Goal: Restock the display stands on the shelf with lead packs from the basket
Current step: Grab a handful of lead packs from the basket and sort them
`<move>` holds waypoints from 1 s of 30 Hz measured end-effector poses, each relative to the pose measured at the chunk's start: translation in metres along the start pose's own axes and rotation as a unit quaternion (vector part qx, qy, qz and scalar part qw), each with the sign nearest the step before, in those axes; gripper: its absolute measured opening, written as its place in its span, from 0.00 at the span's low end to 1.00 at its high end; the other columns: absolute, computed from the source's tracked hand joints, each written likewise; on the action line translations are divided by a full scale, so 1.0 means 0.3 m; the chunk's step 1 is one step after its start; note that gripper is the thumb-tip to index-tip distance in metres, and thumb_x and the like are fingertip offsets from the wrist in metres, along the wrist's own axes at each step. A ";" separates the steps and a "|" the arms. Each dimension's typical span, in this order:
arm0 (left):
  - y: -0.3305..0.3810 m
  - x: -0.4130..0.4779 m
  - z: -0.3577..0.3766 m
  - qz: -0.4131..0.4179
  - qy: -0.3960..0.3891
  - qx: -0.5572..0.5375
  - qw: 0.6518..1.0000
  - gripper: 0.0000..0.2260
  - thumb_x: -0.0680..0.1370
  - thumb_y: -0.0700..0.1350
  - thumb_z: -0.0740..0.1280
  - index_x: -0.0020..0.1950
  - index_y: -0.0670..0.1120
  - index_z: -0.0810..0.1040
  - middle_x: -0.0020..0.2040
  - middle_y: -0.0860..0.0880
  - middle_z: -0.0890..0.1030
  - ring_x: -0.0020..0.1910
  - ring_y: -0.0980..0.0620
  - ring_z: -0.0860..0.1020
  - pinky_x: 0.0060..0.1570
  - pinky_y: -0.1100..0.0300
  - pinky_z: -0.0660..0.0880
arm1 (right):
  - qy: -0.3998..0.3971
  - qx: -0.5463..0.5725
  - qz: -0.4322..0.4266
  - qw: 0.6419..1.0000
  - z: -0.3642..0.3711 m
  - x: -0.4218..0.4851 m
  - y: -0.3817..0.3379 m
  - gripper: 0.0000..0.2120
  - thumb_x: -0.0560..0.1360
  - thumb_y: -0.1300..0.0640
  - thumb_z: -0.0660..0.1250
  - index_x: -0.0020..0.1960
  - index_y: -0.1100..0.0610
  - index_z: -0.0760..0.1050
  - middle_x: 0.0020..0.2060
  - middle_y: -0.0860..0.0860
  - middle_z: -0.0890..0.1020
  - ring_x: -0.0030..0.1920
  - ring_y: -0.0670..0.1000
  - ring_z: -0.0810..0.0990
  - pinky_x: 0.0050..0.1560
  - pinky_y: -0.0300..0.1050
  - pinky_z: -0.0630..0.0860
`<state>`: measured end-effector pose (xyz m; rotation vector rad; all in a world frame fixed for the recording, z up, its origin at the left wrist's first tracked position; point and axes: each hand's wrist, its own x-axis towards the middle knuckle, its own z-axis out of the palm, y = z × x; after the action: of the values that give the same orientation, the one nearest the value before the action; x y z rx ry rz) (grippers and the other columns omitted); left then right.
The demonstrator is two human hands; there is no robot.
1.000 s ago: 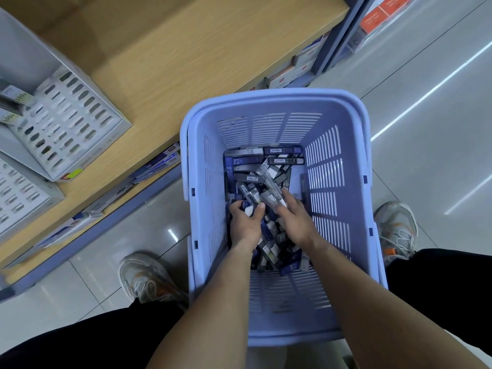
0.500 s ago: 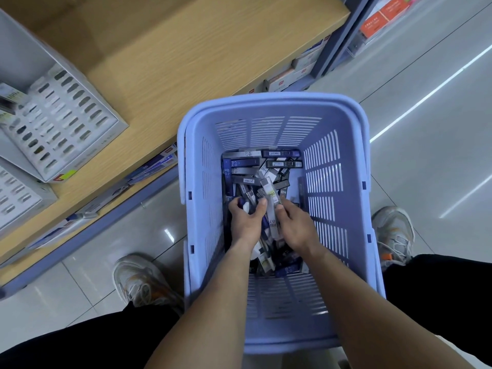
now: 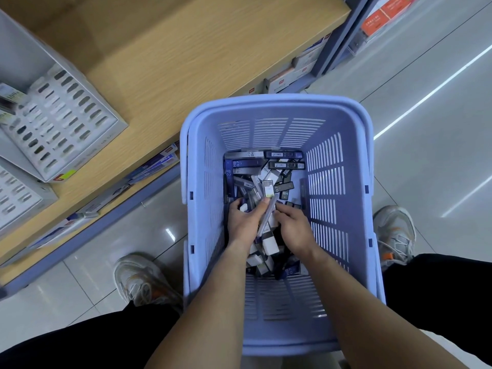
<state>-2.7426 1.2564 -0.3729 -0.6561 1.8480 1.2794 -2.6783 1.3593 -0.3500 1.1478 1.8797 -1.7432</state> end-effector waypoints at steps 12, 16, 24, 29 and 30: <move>-0.007 0.020 -0.003 -0.004 0.011 -0.019 1.000 0.37 0.70 0.53 0.80 0.73 0.45 0.69 0.60 0.48 0.81 0.55 0.51 0.80 0.44 0.66 0.72 | 0.027 0.024 -0.001 0.999 0.003 0.021 0.014 0.09 0.82 0.50 0.62 0.54 0.48 0.81 0.43 0.47 0.85 0.44 0.48 0.82 0.49 0.48 0.77; -0.004 0.020 -0.003 -0.001 0.015 -0.019 1.000 0.36 0.70 0.52 0.81 0.73 0.46 0.70 0.60 0.49 0.81 0.56 0.51 0.79 0.53 0.61 0.71 | 0.030 0.007 0.000 1.000 0.003 0.021 0.012 0.10 0.83 0.51 0.61 0.58 0.50 0.80 0.42 0.44 0.83 0.43 0.44 0.80 0.44 0.43 0.73; -0.010 0.020 -0.007 0.010 0.007 0.003 1.000 0.33 0.71 0.54 0.80 0.70 0.48 0.70 0.57 0.53 0.78 0.55 0.53 0.77 0.54 0.60 0.70 | 0.027 -0.003 -0.003 1.000 0.002 0.019 0.020 0.18 0.77 0.41 0.61 0.50 0.54 0.79 0.32 0.52 0.75 0.33 0.51 0.72 0.36 0.55 0.74; -0.007 0.026 -0.019 0.023 0.001 -0.003 1.000 0.25 0.69 0.53 0.81 0.61 0.46 0.78 0.52 0.53 0.85 0.53 0.52 0.83 0.55 0.57 0.77 | 0.040 -0.023 -0.008 0.999 -0.004 0.019 0.020 0.09 0.83 0.52 0.61 0.52 0.52 0.80 0.25 0.41 0.73 0.26 0.41 0.69 0.32 0.40 0.67; -0.003 0.023 -0.022 0.026 0.003 -0.003 1.000 0.25 0.69 0.52 0.81 0.62 0.46 0.79 0.53 0.52 0.85 0.54 0.51 0.83 0.57 0.55 0.78 | 0.049 -0.036 -0.007 0.998 -0.002 0.018 0.018 0.09 0.83 0.53 0.61 0.53 0.52 0.79 0.27 0.42 0.75 0.28 0.40 0.71 0.32 0.39 0.67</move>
<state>-2.7479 1.2499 -0.3779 -0.6199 1.8771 1.3178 -2.6774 1.3611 -0.3574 1.2155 1.9940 -1.6396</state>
